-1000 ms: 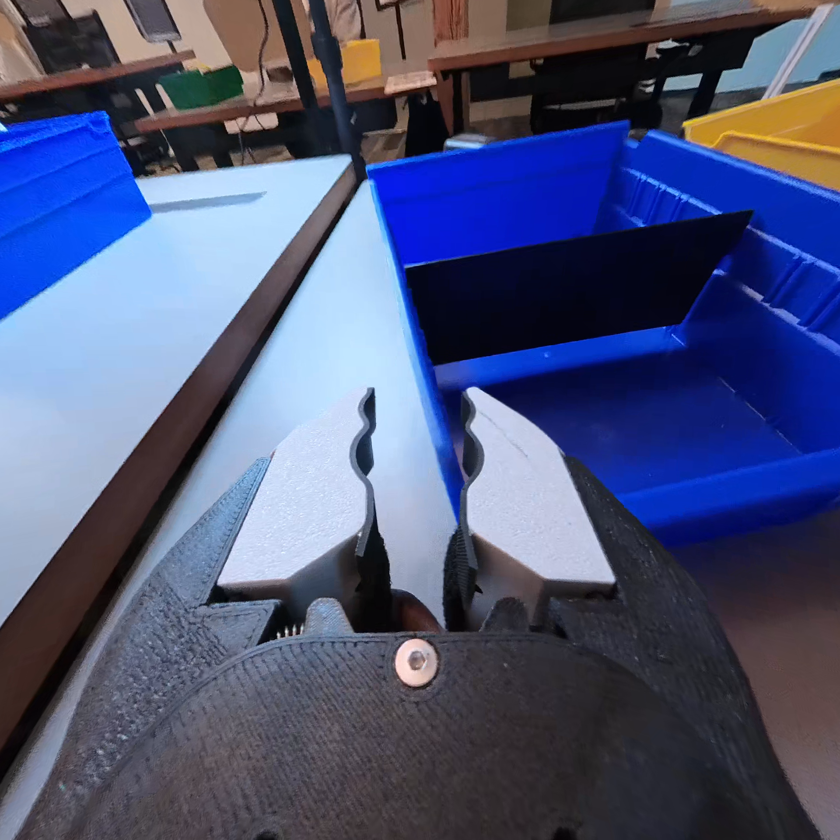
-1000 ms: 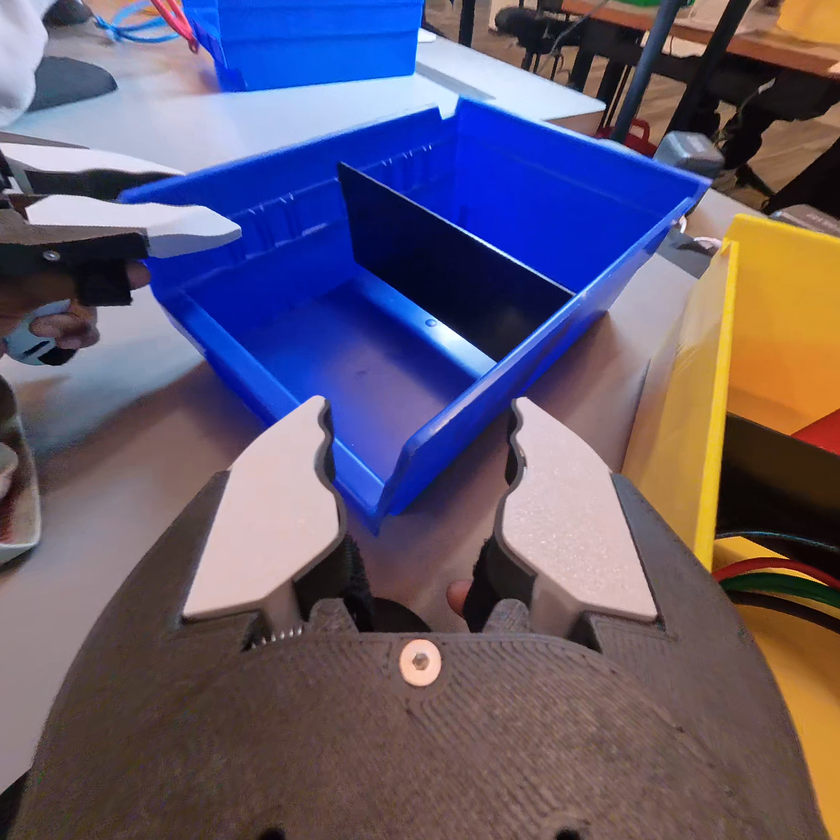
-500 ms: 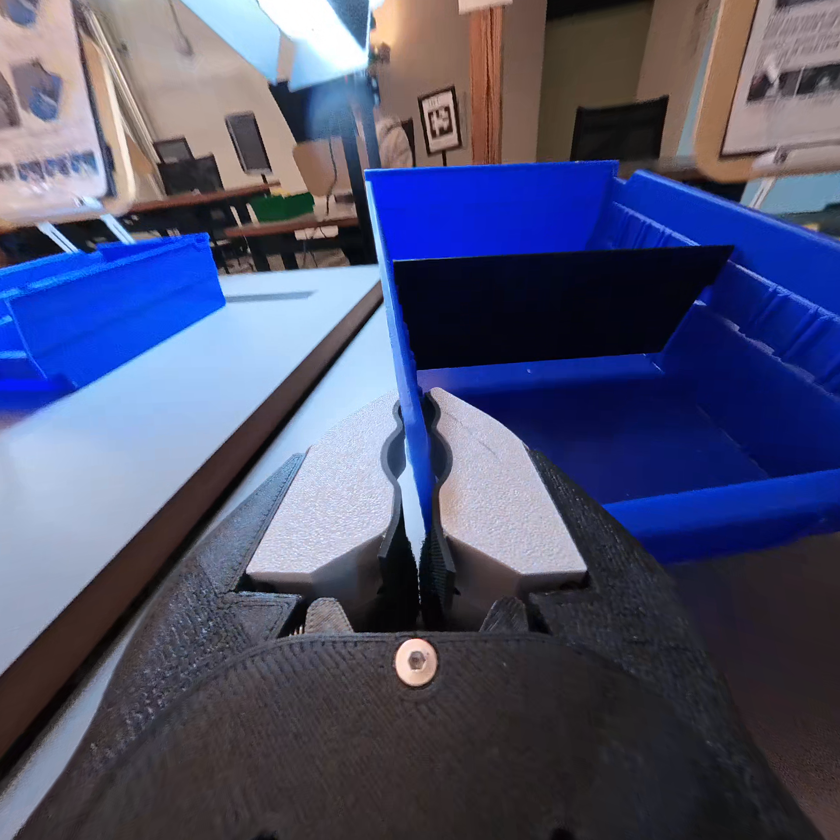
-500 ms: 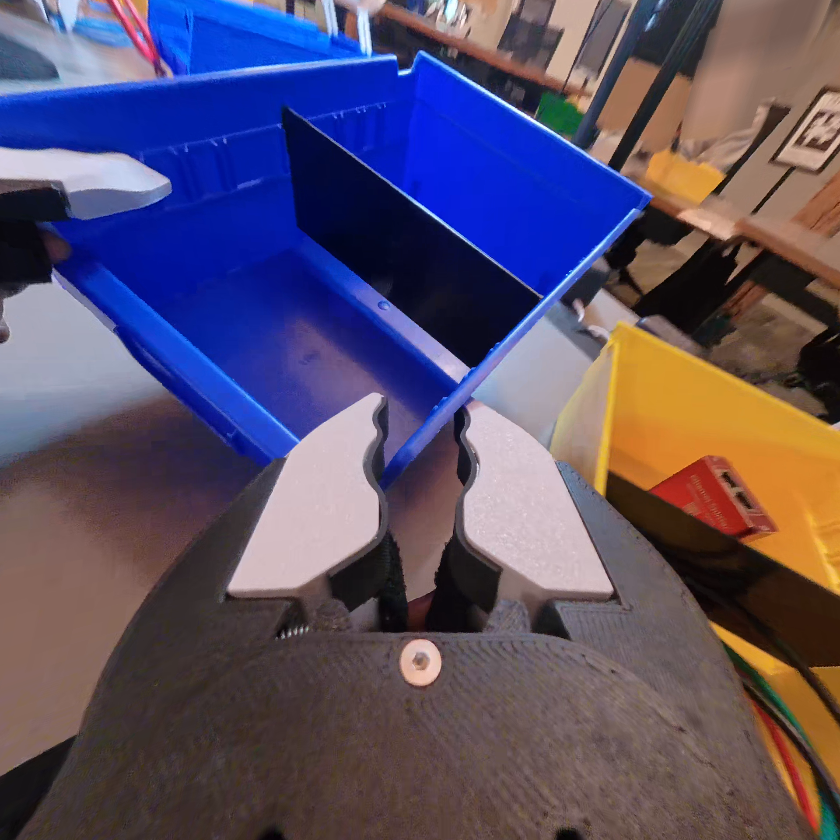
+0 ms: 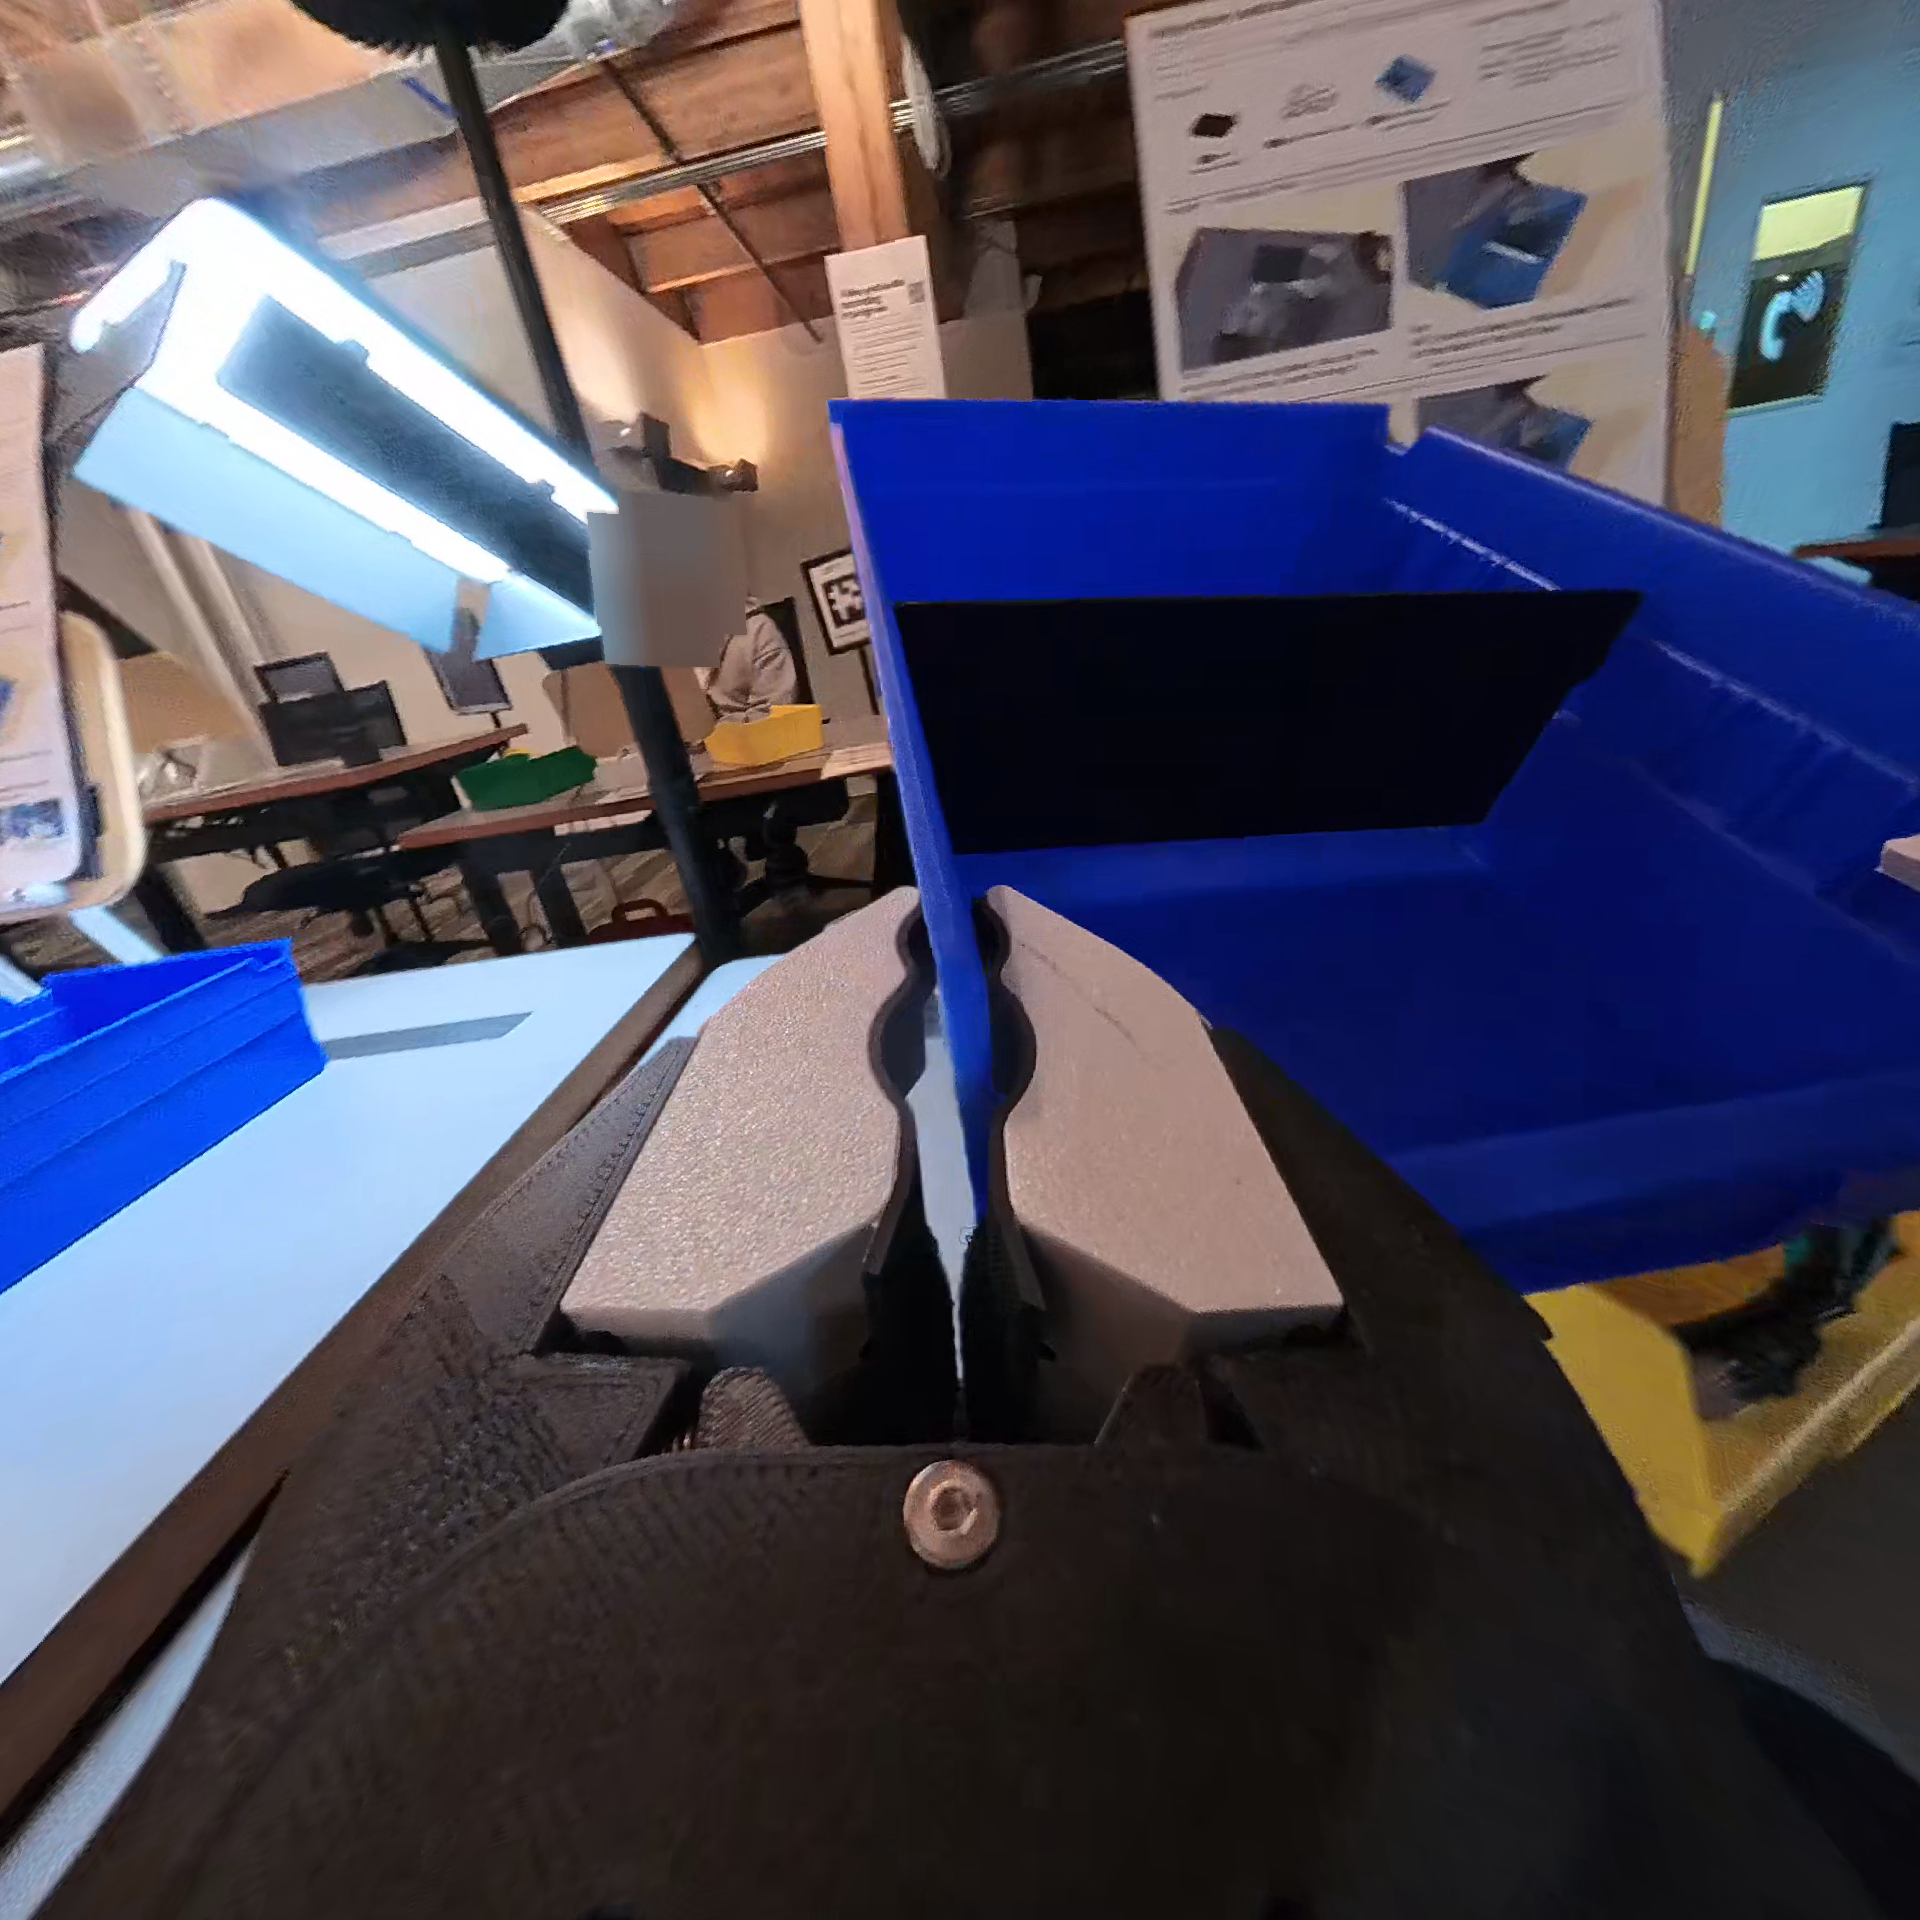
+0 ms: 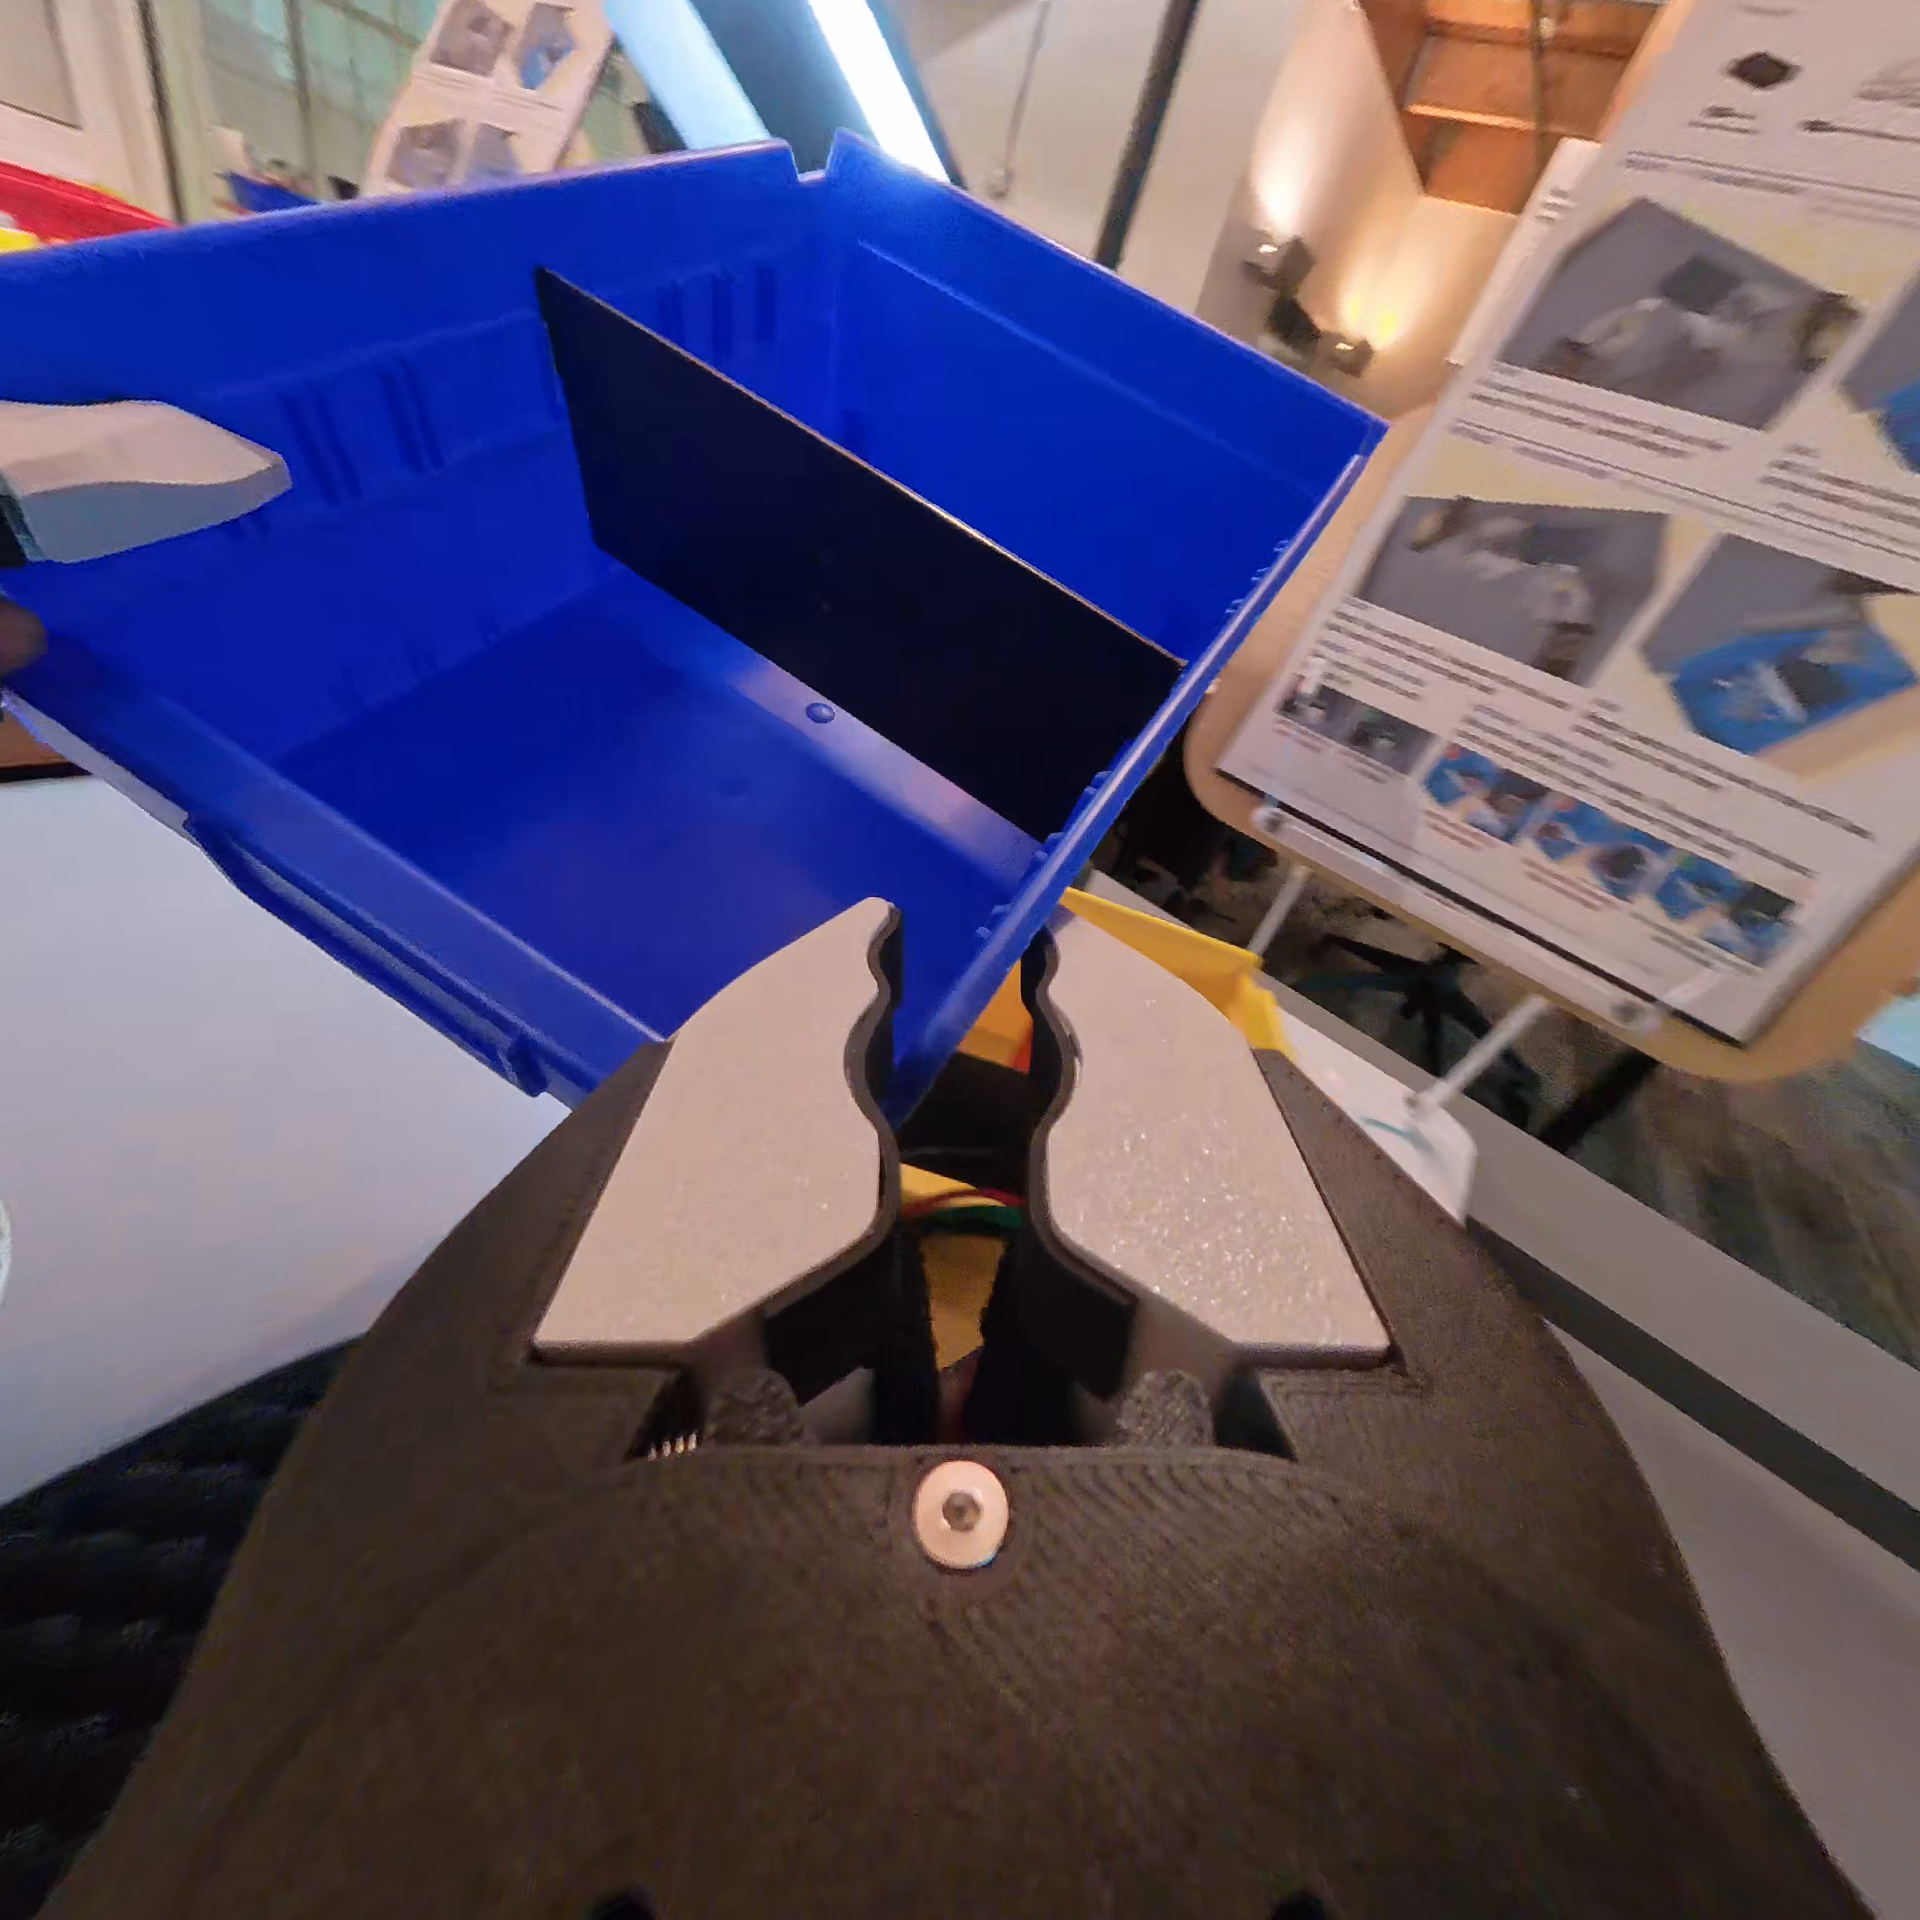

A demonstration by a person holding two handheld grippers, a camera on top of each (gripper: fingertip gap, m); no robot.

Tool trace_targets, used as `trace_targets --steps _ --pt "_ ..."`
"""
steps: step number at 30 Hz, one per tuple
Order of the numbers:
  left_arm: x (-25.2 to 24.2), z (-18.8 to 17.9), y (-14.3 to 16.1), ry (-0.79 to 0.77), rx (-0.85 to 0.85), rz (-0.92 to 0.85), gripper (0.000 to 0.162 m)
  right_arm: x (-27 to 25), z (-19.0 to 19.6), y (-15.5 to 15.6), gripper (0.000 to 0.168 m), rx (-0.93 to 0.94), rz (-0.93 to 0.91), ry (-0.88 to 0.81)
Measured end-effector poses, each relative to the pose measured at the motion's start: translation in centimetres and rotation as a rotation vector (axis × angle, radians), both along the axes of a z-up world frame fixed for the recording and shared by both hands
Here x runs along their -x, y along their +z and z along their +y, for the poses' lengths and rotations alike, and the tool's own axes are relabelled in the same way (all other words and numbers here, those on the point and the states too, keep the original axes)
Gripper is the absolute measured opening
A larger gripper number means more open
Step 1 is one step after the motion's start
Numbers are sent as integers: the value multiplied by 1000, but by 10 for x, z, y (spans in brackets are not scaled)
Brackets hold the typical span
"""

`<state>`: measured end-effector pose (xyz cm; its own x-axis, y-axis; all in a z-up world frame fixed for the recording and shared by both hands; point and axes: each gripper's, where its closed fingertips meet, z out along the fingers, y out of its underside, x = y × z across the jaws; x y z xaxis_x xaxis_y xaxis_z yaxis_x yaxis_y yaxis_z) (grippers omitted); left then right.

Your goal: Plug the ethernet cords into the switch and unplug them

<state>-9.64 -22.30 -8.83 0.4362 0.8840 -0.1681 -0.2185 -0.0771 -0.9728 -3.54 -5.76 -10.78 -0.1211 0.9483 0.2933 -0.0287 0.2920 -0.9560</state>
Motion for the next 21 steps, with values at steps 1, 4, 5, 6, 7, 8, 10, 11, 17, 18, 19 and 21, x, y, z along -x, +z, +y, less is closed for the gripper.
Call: trace_targets --steps 1,4,5,6,7,8,10,11,17,18,19,21 --pt "-1 15 3 -13 13 6 6 -7 14 2 21 0 4 -33" --pt "-9 64 11 -97 22 8 5 -28 56 8 21 14 24 -132" --pt "-13 80 12 -123 27 10 6 -36 70 10 21 20 28 -158" --pt "-16 96 13 -147 32 12 6 -44 83 11 21 20 30 -188" --pt "-20 112 14 -171 38 14 6 -51 97 12 20 16 30 -220" --pt "-25 127 14 -193 44 12 6 -59 111 12 20 16 30 -248" --pt "-34 155 12 -238 49 6 6 -74 136 12 19 24 29 -296" --pt "-38 168 11 -258 54 2 7 -81 147 12 19 24 26 -319" --pt "-63 251 -21 -390 88 -75 11 -119 219 -7 16 4 -43 -464" --pt "-67 263 -29 -406 88 -91 11 -125 231 -12 15 5 -58 -487" --pt "-73 276 -38 -426 87 -110 12 -132 243 -17 14 -1 -70 -516" --pt "-86 299 -54 -463 89 -139 14 -146 265 -26 12 -8 -84 -576"
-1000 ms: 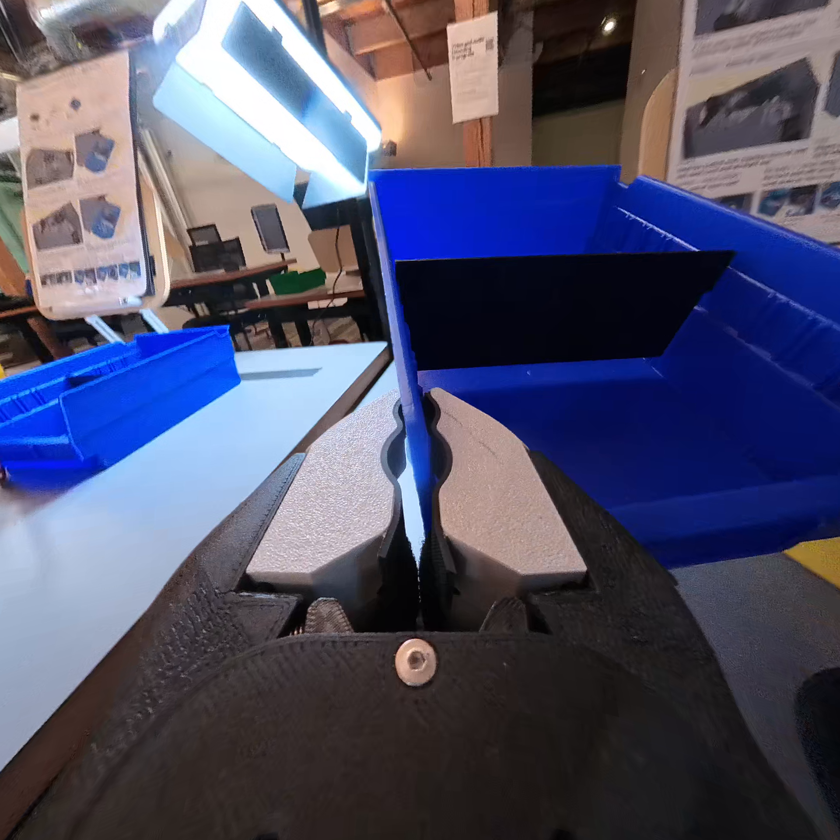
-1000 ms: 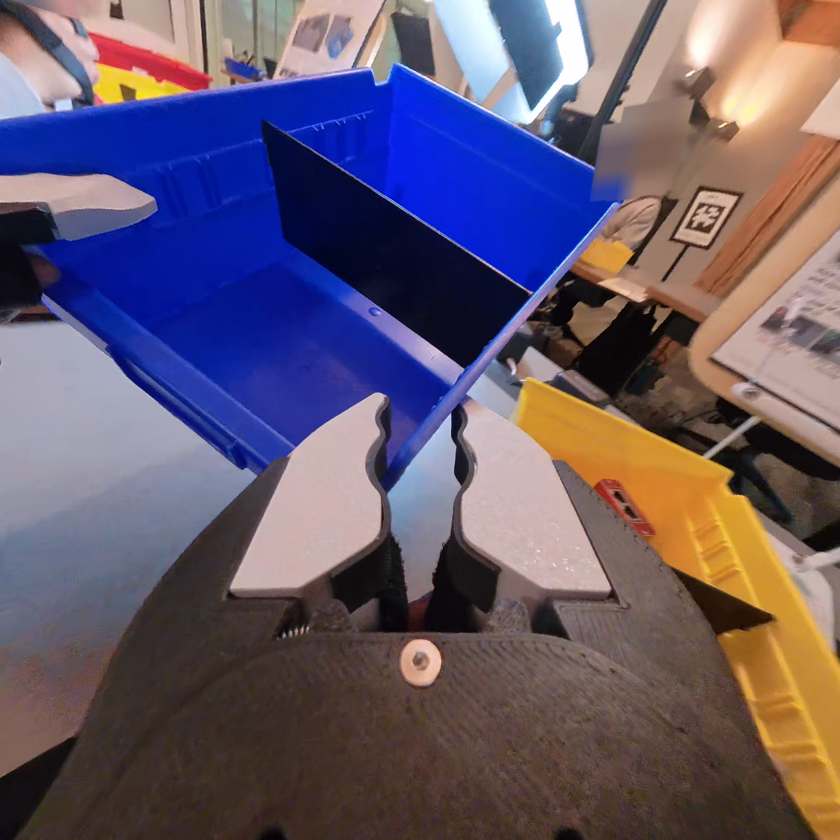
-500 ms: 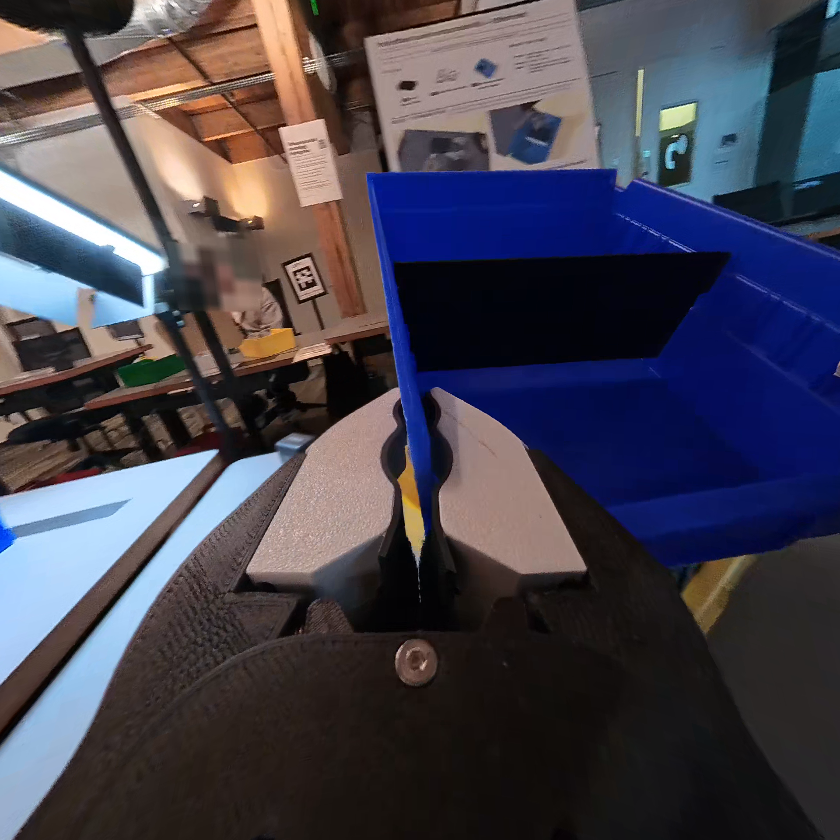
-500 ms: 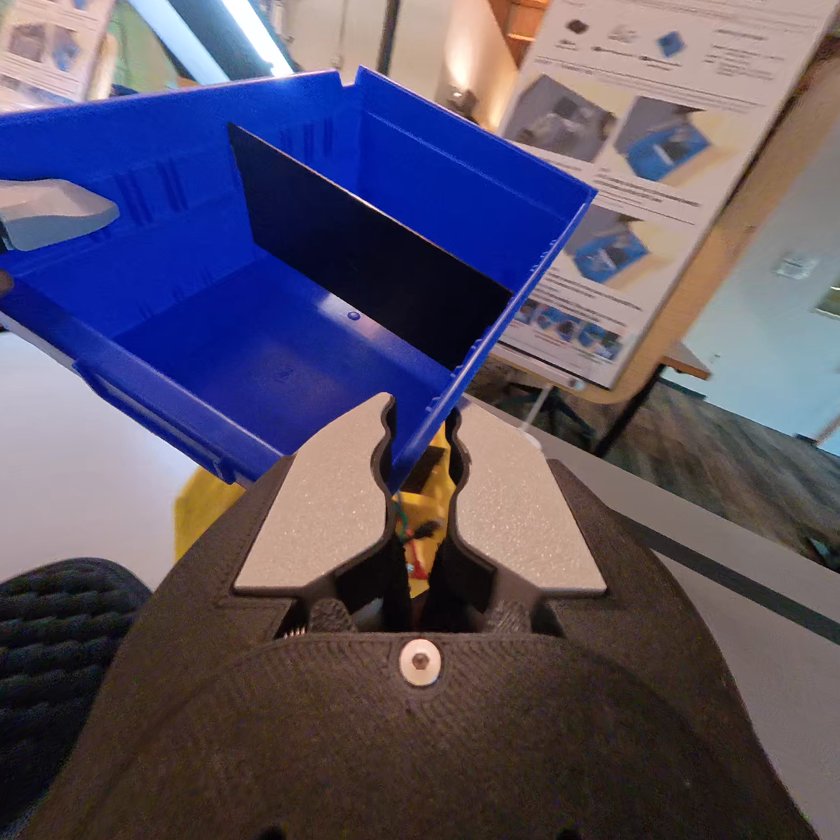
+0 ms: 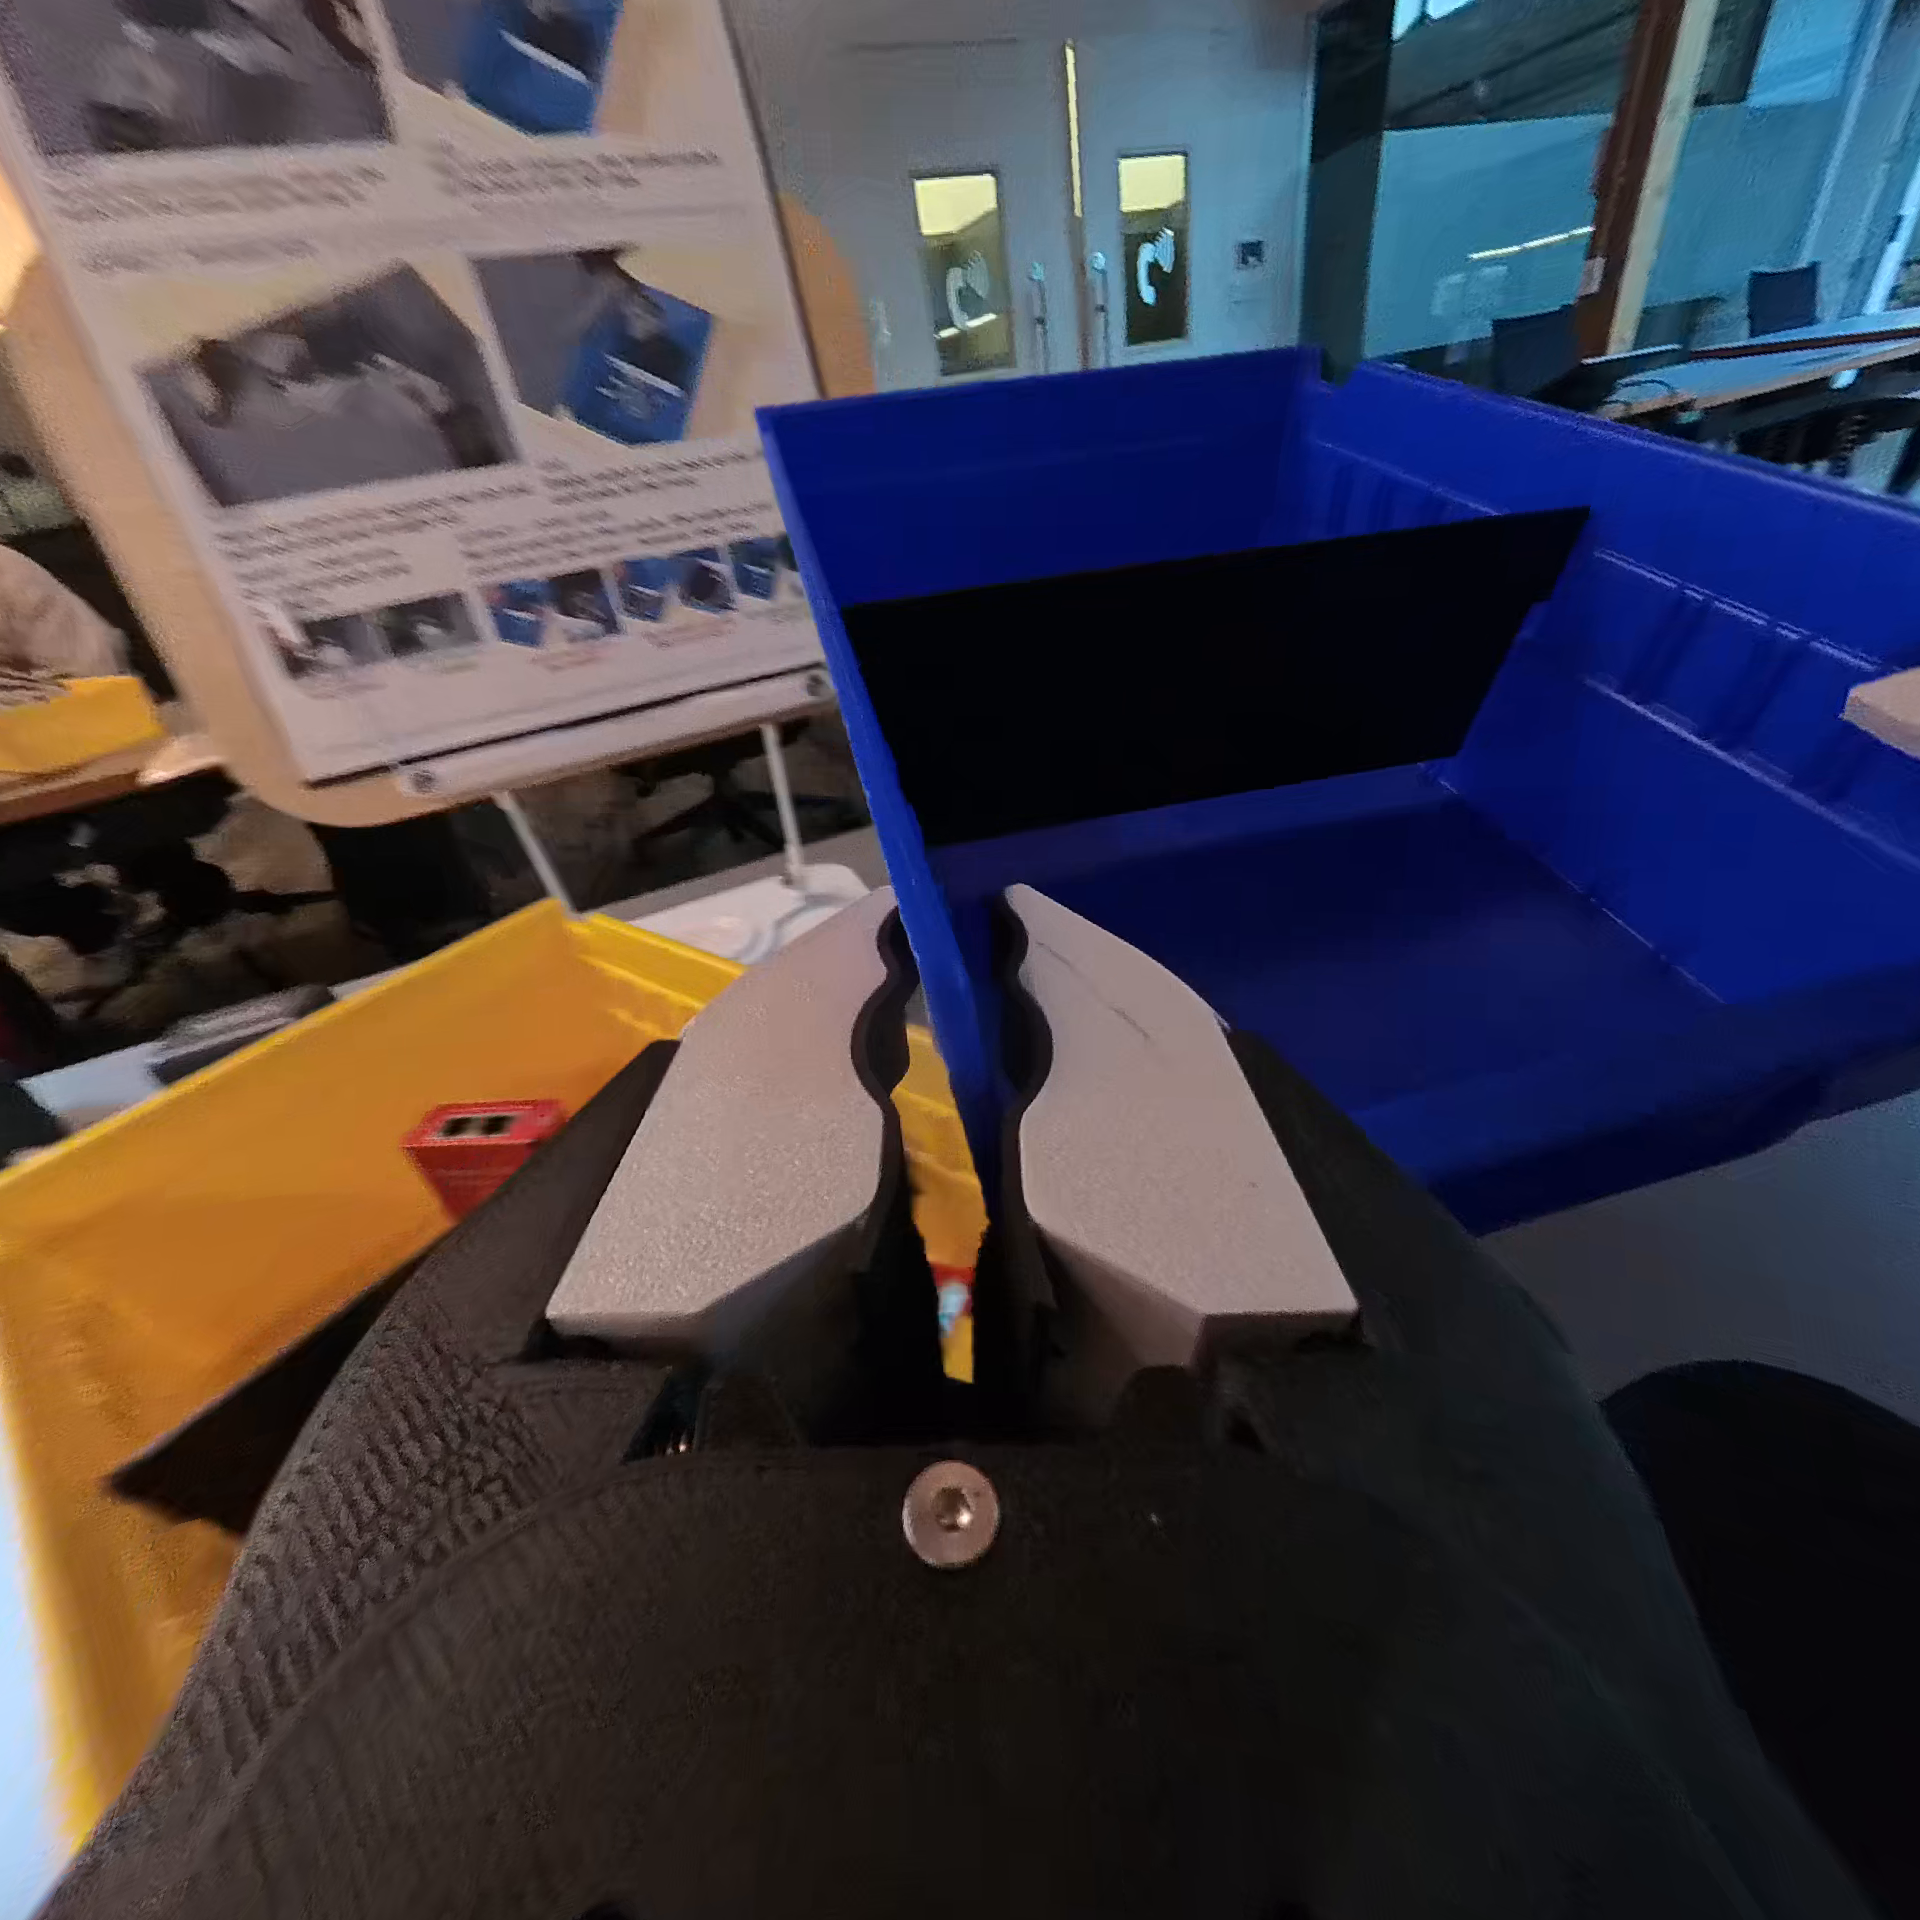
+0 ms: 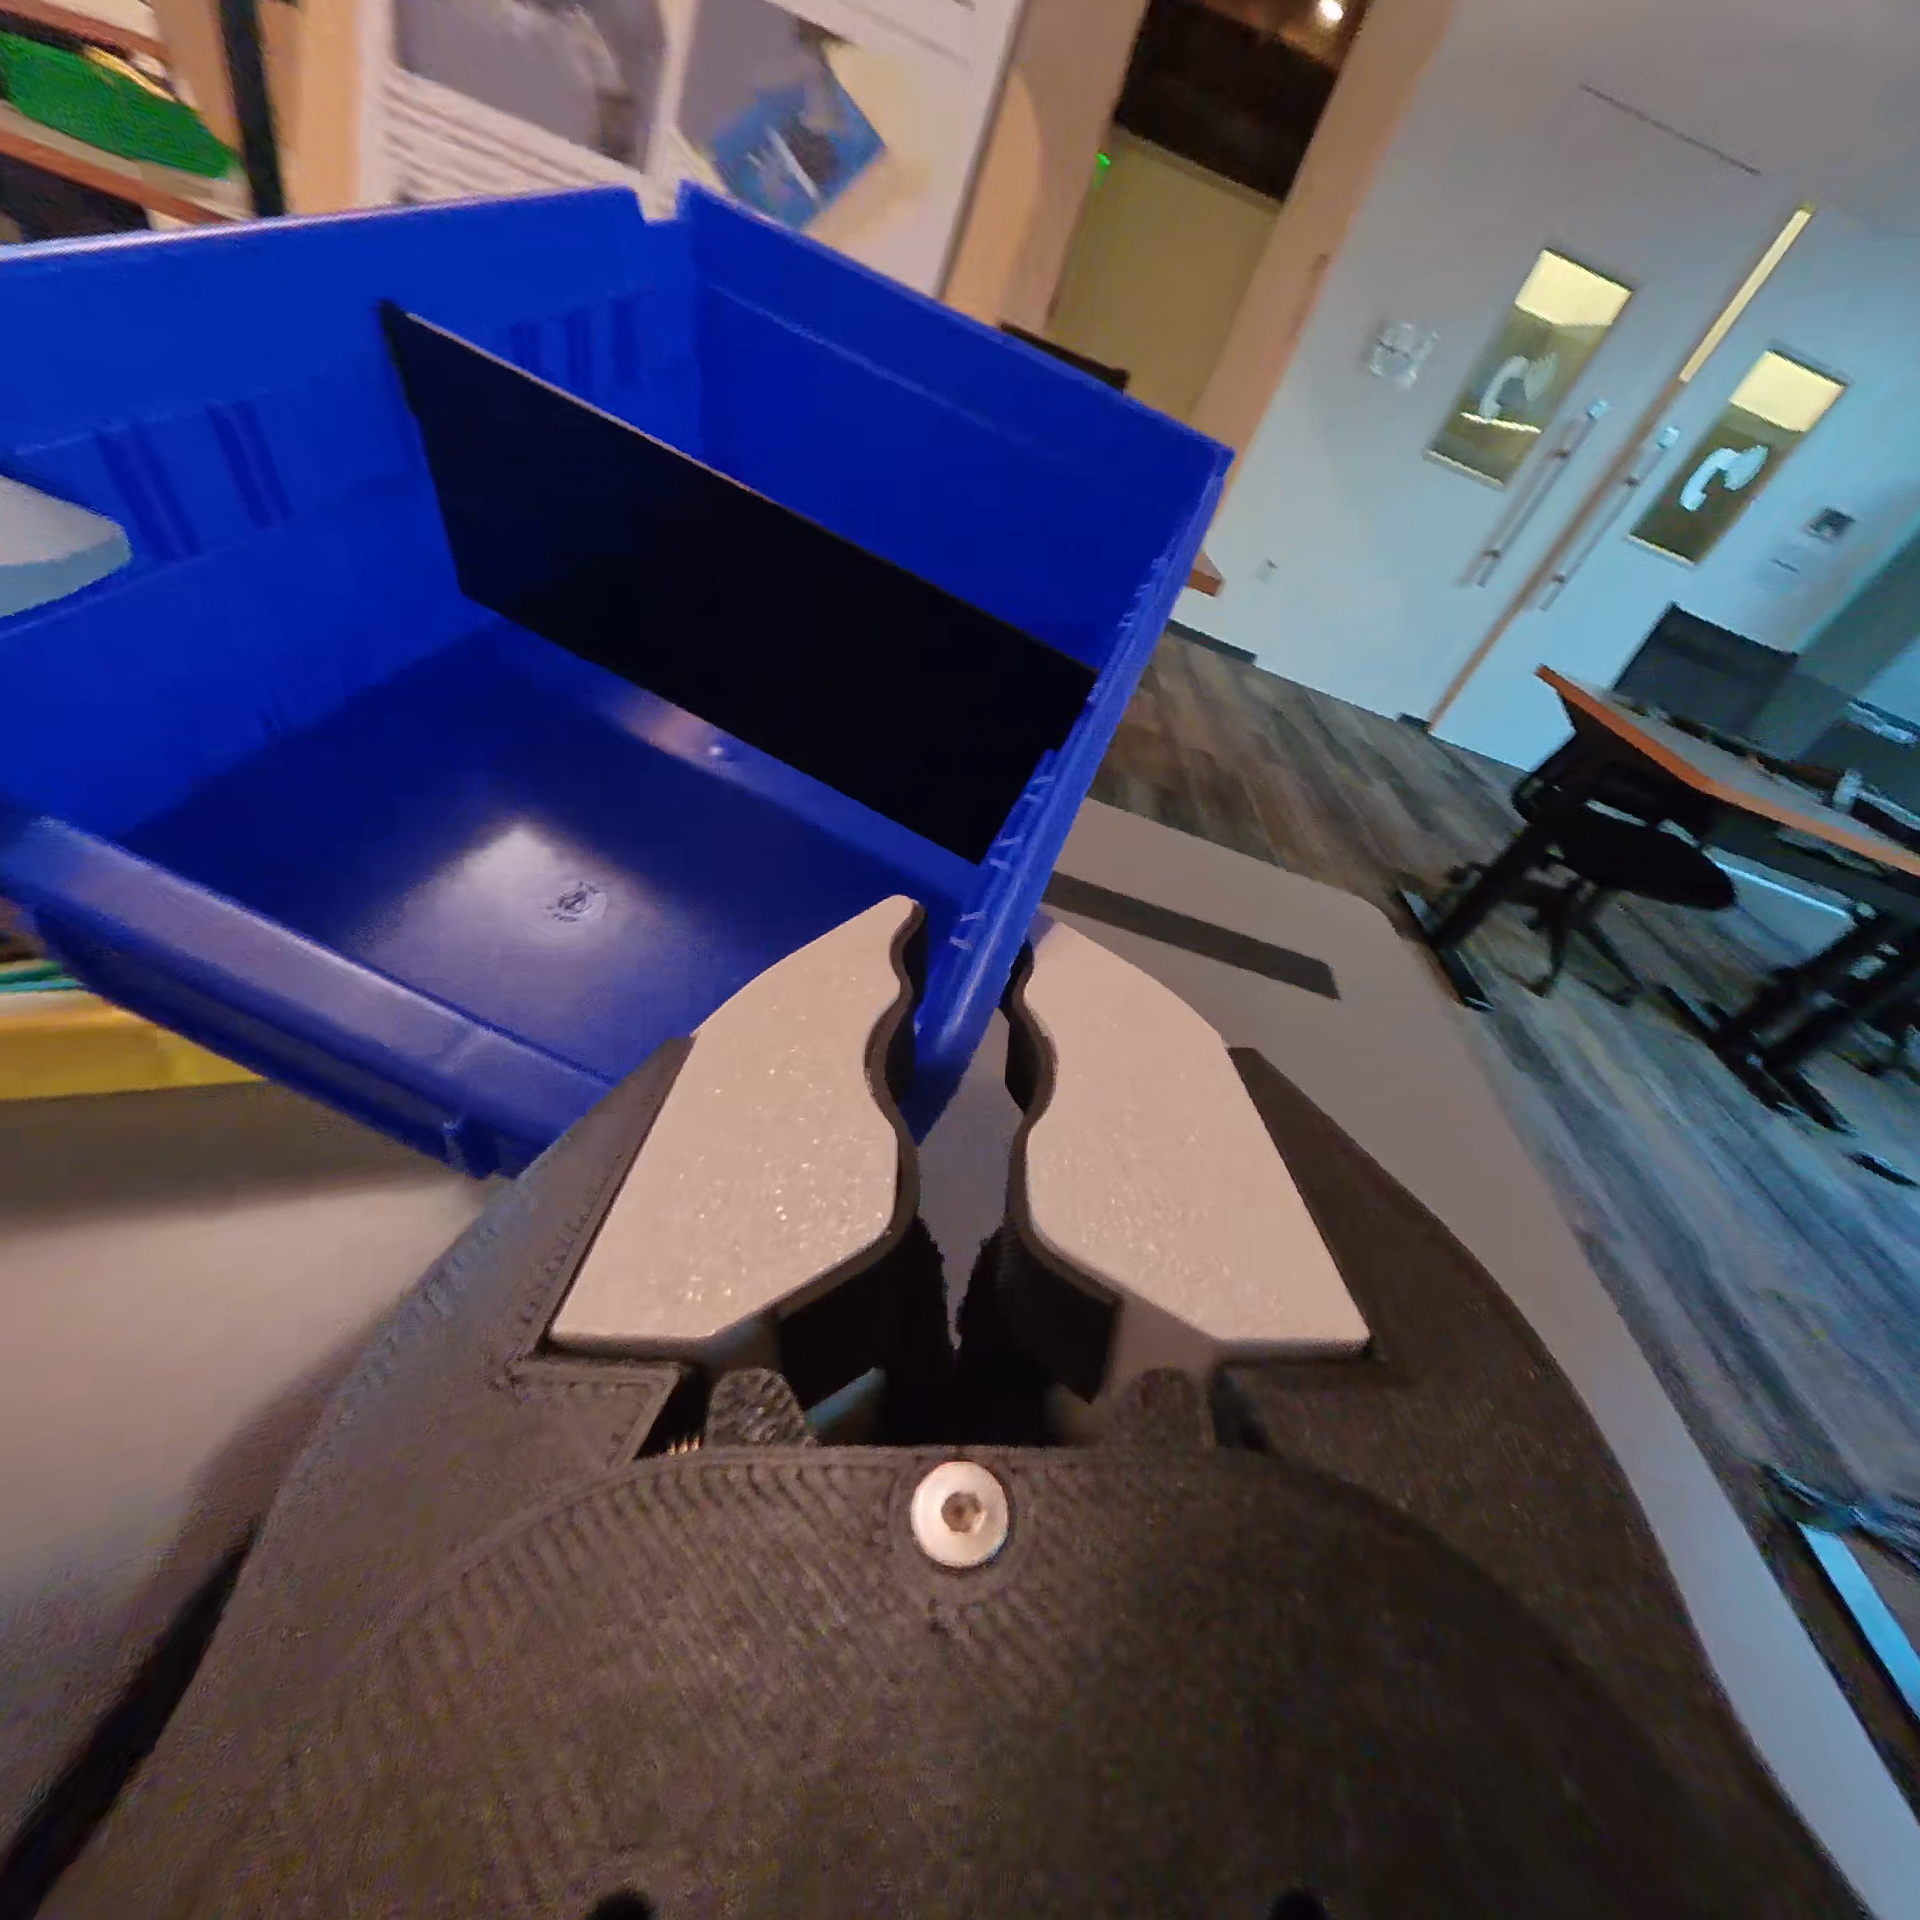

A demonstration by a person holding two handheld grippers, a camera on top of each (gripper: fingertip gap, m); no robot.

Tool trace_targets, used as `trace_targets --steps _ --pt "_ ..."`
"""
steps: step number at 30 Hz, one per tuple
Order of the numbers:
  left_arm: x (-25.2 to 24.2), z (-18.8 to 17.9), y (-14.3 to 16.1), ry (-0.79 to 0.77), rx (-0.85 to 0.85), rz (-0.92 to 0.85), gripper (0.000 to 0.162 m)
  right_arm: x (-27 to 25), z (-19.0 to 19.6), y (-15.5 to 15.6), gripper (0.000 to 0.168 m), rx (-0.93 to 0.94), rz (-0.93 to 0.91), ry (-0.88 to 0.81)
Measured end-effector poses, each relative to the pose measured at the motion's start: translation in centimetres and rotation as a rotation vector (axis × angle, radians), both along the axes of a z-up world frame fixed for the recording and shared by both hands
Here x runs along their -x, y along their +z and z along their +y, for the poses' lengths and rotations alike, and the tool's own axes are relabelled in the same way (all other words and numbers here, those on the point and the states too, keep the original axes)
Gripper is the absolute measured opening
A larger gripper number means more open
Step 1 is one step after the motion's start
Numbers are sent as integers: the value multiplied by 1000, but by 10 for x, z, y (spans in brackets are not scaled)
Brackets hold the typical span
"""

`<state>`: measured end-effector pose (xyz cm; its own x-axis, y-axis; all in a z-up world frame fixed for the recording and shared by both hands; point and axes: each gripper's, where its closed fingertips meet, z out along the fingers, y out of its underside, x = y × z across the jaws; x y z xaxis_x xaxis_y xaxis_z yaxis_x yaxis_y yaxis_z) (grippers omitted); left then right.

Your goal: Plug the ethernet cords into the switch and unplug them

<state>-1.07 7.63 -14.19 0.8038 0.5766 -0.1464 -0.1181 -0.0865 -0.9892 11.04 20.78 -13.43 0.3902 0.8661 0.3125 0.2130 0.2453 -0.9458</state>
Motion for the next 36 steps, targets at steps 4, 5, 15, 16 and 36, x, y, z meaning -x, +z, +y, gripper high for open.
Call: trace_targets --steps 4,5,15,16,36 --pt "-29 46 -33 -100 84 -25 19 -29 46 -19 9 5 -10 -127" --pt "-34 56 -40 -125 106 -38 20 -35 55 -25 7 26 -1 -144" --pt "-46 118 -90 -196 227 -73 17 -64 108 -97 10 169 -65 -269" --pt "-47 121 -92 -201 227 -69 17 -66 111 -99 10 170 -68 -272" --pt "-71 125 -117 -402 383 29 42 -80 126 -120 37 220 -97 -279"
